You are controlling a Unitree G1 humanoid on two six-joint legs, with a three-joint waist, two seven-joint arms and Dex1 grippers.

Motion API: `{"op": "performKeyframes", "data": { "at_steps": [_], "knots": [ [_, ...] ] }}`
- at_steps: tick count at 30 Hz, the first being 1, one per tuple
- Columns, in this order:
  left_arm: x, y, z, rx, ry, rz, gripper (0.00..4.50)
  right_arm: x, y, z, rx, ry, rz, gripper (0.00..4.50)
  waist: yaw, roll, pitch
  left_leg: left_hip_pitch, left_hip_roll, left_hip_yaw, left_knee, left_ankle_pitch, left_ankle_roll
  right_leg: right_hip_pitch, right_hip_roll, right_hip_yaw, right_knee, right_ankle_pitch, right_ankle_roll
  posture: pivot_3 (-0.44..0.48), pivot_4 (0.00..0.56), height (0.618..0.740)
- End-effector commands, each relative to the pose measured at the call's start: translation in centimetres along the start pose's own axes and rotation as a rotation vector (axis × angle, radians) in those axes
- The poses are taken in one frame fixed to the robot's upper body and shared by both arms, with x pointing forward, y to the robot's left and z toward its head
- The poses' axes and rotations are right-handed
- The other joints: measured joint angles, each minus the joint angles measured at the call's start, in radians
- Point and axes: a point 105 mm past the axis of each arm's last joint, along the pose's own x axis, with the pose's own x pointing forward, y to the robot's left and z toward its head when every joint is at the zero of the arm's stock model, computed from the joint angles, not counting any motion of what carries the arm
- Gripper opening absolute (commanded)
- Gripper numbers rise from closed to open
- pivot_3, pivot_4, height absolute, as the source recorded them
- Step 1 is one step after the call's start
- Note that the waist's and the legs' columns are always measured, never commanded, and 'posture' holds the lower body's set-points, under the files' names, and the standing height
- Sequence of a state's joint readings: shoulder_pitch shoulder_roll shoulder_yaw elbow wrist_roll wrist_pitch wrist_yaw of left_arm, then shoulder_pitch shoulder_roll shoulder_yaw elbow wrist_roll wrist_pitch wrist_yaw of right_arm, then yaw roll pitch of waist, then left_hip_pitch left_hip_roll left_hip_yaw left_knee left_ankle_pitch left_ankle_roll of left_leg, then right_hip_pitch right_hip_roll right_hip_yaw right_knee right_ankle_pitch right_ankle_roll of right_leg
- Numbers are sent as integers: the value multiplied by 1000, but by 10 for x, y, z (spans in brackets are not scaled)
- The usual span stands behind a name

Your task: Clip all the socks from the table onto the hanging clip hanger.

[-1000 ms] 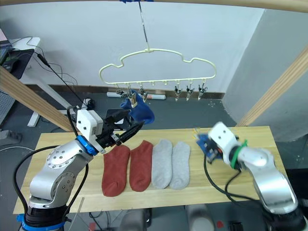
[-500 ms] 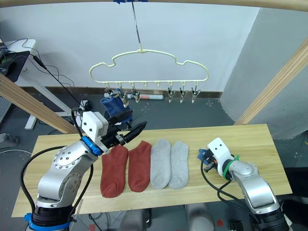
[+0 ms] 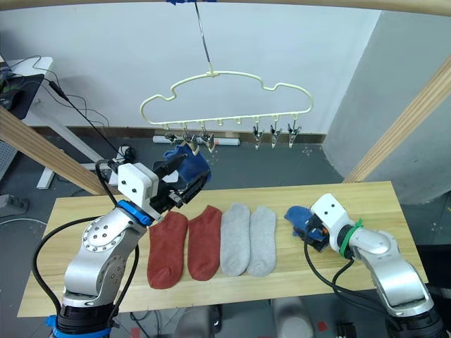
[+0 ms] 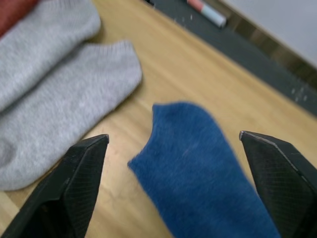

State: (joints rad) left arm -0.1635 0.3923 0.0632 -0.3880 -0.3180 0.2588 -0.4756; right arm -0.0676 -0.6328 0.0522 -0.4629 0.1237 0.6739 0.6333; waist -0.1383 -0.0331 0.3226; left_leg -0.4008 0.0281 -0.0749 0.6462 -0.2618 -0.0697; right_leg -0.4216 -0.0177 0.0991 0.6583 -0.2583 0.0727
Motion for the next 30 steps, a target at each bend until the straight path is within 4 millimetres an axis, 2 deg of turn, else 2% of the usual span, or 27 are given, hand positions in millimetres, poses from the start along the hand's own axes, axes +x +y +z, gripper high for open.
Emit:
{"op": "performKeyframes", "data": {
  "at_steps": [1,5,8,15,20,25,30],
  "knots": [
    [2,-4,8,28,-45,-2,3534,-6,2,22,-43,-99,27,4480,0,0,0,0,0,0,0,0,0,0,0,0,0,0,0,-216,342,740],
    [6,2,11,46,-81,65,3534,-8,13,46,-55,-221,84,4480,-1,0,1,0,0,0,0,0,0,0,0,0,0,1,-1,-219,341,740],
    [9,11,9,44,-90,142,3534,-8,16,50,-49,-242,104,4480,0,0,1,0,0,0,0,0,0,0,0,0,0,1,-1,-228,337,740],
    [8,4,3,39,-78,119,3534,6,-15,11,-77,-83,-79,4480,0,0,1,0,0,0,0,0,0,0,0,0,0,2,-3,-224,345,740],
    [5,1,5,47,-88,97,3534,9,-15,-5,-95,-36,-56,4480,0,0,1,0,0,0,0,0,0,0,0,0,1,2,-3,-208,342,740],
    [4,6,2,45,-86,132,3534,9,-18,-5,-110,-36,-34,4480,0,0,1,0,0,0,0,0,0,0,0,0,1,2,-3,-204,341,740],
    [11,10,2,36,-107,191,3534,6,-10,16,-109,-124,29,4480,0,0,1,0,0,0,1,0,0,1,0,0,1,2,-3,-220,343,740]
  ]
}}
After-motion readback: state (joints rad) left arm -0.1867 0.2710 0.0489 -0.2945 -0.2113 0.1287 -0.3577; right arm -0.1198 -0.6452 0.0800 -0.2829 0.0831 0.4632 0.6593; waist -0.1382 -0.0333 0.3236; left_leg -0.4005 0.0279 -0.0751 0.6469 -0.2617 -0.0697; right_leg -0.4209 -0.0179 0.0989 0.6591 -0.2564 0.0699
